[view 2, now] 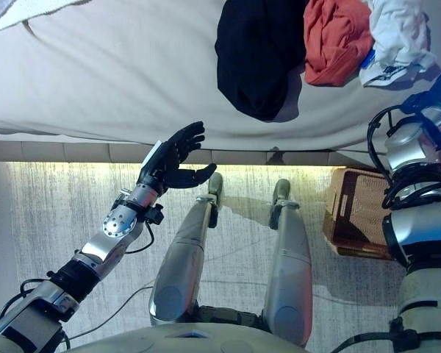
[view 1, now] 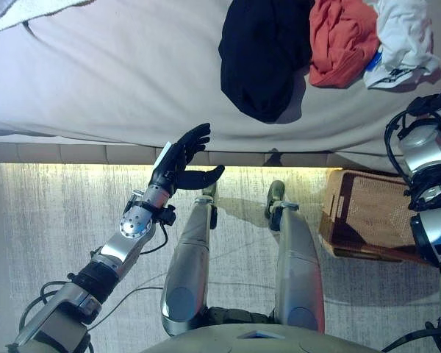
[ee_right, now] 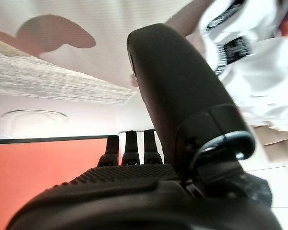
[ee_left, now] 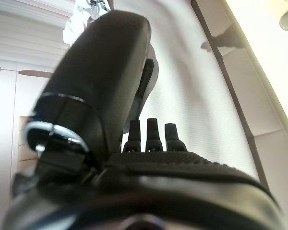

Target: Pick up the clothes from the bed and place them into the basket

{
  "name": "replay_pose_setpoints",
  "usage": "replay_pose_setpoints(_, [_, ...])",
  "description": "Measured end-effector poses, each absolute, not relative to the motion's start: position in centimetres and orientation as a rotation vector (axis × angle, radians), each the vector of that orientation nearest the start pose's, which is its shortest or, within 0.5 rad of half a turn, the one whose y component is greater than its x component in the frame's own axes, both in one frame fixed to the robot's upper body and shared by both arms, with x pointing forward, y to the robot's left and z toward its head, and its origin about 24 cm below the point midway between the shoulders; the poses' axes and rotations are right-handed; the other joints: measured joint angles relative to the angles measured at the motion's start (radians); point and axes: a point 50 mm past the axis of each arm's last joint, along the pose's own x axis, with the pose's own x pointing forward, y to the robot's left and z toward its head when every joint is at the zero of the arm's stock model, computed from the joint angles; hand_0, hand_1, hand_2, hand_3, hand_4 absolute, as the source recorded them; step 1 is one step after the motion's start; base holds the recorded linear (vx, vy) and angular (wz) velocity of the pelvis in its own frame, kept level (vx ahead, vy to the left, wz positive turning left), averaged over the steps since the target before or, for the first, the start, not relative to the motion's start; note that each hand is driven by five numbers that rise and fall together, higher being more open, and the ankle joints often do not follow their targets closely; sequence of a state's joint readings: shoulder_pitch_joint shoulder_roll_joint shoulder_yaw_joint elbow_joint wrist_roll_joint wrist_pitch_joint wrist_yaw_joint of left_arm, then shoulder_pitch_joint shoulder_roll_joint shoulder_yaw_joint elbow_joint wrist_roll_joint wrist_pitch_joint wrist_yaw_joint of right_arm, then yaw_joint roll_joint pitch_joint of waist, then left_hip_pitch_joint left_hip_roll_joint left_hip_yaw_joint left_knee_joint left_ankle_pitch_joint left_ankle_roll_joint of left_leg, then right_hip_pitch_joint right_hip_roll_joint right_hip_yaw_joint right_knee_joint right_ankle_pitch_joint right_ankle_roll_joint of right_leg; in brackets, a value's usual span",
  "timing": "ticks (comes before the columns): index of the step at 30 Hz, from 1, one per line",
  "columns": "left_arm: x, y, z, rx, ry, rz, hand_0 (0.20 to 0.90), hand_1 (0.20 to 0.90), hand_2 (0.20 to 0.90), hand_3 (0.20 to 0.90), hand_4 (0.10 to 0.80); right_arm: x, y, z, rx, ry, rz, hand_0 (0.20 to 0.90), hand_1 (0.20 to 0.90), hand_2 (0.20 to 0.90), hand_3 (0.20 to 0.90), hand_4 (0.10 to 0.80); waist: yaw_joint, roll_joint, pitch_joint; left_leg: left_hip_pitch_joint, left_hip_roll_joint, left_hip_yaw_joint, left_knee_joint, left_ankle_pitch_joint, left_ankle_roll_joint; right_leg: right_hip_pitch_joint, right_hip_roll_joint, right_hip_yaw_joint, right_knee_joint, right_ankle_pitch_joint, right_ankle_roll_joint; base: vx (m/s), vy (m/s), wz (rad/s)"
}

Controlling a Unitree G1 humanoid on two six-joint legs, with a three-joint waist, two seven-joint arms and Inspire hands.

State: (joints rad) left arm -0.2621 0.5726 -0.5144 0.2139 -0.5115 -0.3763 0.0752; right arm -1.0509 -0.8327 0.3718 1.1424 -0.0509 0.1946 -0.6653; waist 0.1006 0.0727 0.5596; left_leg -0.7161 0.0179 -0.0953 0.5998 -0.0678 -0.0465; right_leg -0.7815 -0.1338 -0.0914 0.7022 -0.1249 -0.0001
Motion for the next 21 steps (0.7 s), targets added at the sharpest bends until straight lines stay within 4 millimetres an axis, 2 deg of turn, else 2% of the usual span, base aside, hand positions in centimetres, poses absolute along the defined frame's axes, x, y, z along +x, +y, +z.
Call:
replay_pose_setpoints(4, [27.8,16.1,7.5,0.083,-0.218,-0.339,0.9,0.9,0.9,0.9,0.8,35.1,-37.1,23.8,-0.927,0.02,-1.072,0.9,0.9,0.9,0.9,0.8,0.003,0.0,0.0,-0.06,-0.001,-0.008,0.035,0.0,0.0,-0.059,0.0,0.001,0.033,0.0,0.0,-0.032,-0.081,0.01])
replay_pose_setpoints(12, [27.8,16.4,9.0,0.094,-0.27,-0.351,0.9,0.9,0.9,0.9,0.8,35.8,-36.5,25.5,-0.931,0.02,-0.997,0.9,0.9,0.9,0.9,0.8,0.017,0.002,0.002,-0.141,-0.009,-0.028,0.069,-0.002,-0.003,-0.142,-0.004,-0.005,0.087,-0.004,-0.007,-0.024,-0.078,0.07])
replay_pose_setpoints(21, [27.4,16.7,9.2,0.074,-0.276,-0.355,0.9,0.9,0.9,0.9,0.8,36.1,-36.1,27.4,-0.877,-0.033,-0.931,0.9,0.9,0.9,0.9,0.8,0.04,0.006,0.004,-0.169,-0.017,-0.054,0.089,-0.003,-0.004,-0.165,-0.017,-0.028,0.13,-0.032,-0.021,0.019,-0.058,0.09])
